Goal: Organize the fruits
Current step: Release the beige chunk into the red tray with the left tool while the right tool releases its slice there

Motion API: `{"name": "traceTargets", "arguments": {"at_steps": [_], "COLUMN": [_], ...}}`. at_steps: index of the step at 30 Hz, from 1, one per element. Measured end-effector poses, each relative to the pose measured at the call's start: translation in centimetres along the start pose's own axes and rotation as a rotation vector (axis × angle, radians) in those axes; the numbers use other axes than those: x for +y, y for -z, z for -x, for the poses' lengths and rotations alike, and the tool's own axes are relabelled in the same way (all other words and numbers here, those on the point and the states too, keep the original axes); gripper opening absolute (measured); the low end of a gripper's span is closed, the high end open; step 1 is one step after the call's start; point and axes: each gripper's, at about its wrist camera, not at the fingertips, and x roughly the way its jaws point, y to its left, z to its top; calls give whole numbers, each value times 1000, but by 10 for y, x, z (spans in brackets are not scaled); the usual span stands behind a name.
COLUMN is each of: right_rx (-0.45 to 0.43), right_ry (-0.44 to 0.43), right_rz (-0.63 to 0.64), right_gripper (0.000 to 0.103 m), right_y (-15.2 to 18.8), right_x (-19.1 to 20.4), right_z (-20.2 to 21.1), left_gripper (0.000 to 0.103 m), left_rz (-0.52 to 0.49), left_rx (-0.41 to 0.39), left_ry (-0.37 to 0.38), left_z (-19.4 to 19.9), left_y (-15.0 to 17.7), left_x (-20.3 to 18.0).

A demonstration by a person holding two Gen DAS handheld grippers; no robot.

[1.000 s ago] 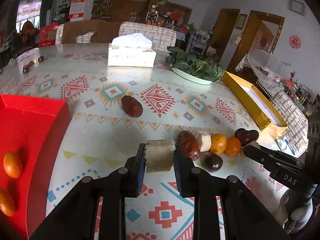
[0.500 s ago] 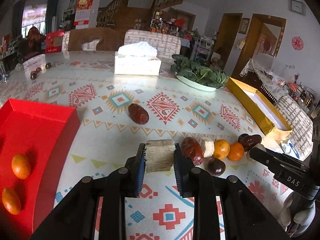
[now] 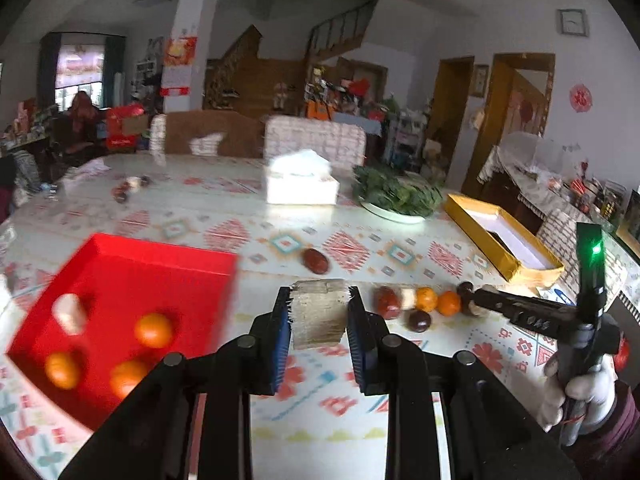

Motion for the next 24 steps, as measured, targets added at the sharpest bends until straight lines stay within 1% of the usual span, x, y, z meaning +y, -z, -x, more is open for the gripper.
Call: {"name": "traceTargets", "arguments": {"at_steps": [5, 8, 12, 16, 18, 19, 24], "right_rx": [-11, 6, 54, 140, 183, 203, 253], "right_ry": [-98, -174, -291, -441, -494, -510, -506], "right_rz": [39, 68, 94, 78, 69, 73, 129], "right_gripper": [36, 36, 36, 36, 36, 36, 36], "right_y": [-11, -18, -24, -28, -28, -28, -28], "right_x": [36, 65, 108, 149, 166, 179, 227], "right_z": [18, 19, 9, -16, -30, -39, -74], "left_gripper": [25, 25, 25, 25, 25, 25, 25], "left_rz": [34, 75, 138, 170, 180, 184, 206], "left_rx": [-31, -32, -7, 27, 48, 59, 103], "left_ry": [-72, -145, -216, -250, -260, -262, -266], "left_z": [29, 39, 42, 38, 32, 28, 12], "left_y": [0, 1, 7, 16, 21, 23, 28], "left_x": [40, 72, 112, 135, 144, 147, 167]}}
